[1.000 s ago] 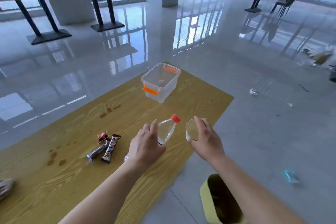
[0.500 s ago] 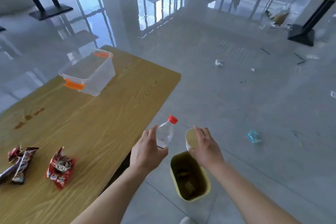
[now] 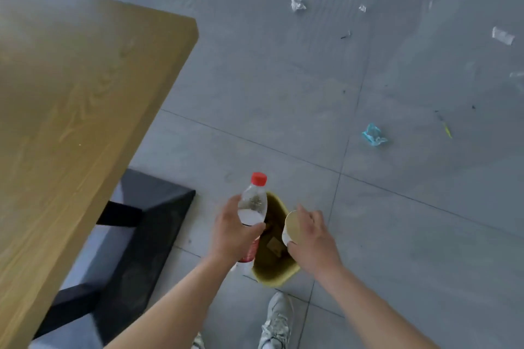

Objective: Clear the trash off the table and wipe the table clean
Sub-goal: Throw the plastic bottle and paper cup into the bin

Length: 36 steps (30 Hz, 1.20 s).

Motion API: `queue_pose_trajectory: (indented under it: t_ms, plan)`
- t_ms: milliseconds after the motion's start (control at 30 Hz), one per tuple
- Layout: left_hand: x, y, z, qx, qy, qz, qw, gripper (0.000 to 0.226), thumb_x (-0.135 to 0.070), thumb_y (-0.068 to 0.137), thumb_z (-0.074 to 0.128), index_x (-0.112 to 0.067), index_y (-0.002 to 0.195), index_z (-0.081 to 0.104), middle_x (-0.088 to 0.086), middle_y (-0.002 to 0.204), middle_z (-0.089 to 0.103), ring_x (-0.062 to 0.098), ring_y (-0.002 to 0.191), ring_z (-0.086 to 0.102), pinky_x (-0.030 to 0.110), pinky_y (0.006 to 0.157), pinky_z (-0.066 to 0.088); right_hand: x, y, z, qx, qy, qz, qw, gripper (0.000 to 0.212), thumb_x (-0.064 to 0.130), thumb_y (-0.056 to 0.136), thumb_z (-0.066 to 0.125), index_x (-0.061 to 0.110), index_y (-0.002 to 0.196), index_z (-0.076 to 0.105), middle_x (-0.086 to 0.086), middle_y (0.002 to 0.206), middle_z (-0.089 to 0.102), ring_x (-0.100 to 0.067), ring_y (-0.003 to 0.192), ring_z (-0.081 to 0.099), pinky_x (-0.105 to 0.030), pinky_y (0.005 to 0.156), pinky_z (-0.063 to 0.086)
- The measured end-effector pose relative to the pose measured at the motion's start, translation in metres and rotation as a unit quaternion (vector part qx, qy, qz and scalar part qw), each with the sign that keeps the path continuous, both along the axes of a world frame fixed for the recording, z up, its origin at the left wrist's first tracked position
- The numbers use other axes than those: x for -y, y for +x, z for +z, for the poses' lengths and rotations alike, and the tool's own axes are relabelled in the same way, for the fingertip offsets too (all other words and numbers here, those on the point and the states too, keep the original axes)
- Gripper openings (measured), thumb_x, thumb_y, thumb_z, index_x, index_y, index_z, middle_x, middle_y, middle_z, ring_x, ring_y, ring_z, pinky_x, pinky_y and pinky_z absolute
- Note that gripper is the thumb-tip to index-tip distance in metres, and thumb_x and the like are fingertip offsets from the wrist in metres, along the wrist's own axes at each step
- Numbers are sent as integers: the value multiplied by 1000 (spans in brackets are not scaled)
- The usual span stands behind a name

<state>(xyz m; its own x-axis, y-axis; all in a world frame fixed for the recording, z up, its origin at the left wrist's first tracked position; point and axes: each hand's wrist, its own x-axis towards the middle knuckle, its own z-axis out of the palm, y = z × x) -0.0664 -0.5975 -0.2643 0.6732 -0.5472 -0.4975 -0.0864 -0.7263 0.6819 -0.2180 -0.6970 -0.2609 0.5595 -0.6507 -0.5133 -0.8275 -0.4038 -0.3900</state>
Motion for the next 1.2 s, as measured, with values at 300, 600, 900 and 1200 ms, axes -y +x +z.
queue_pose_trajectory:
  t_ms: [300, 600, 900, 1200]
  plan:
    - [46, -29, -158, -44, 29, 67, 996, 65, -39, 70, 83, -35, 123, 46, -19, 98, 54, 9, 89, 57, 31, 74, 52, 13, -6, -151, -19, 44, -32, 998, 78, 18, 83, 65, 27, 148, 23, -1, 129, 32, -22, 111, 46, -22, 83, 38]
    - [48, -36, -243, -16, 106, 68, 992, 68, -36, 76, 78, -26, 133, 42, -5, 119, 54, 13, 89, 55, 22, 67, 48, 10, -1, -227, -42, 25, 23, 999, 77, 19, 91, 60, 29, 151, 14, -4, 145, 24, -26, 132, 36, -35, 106, 42]
    - [53, -33, -259, 34, 199, 16, 979, 95, -40, 81, 72, -19, 152, 13, 7, 140, 38, 25, 112, 54, 31, 76, 53, 4, 0, -256, -63, 4, 61, 996, 85, 24, 88, 68, 30, 152, 13, -3, 150, 20, -26, 134, 35, -35, 104, 46]
    - [31, -23, -234, 178, 166, -166, 956, 78, -32, 86, 60, -25, 151, 17, -1, 140, 37, 19, 120, 43, 33, 92, 51, 1, 2, -245, -49, -24, 71, 996, 74, 36, 91, 62, 27, 151, 19, -1, 151, 27, -23, 136, 32, -34, 109, 40]
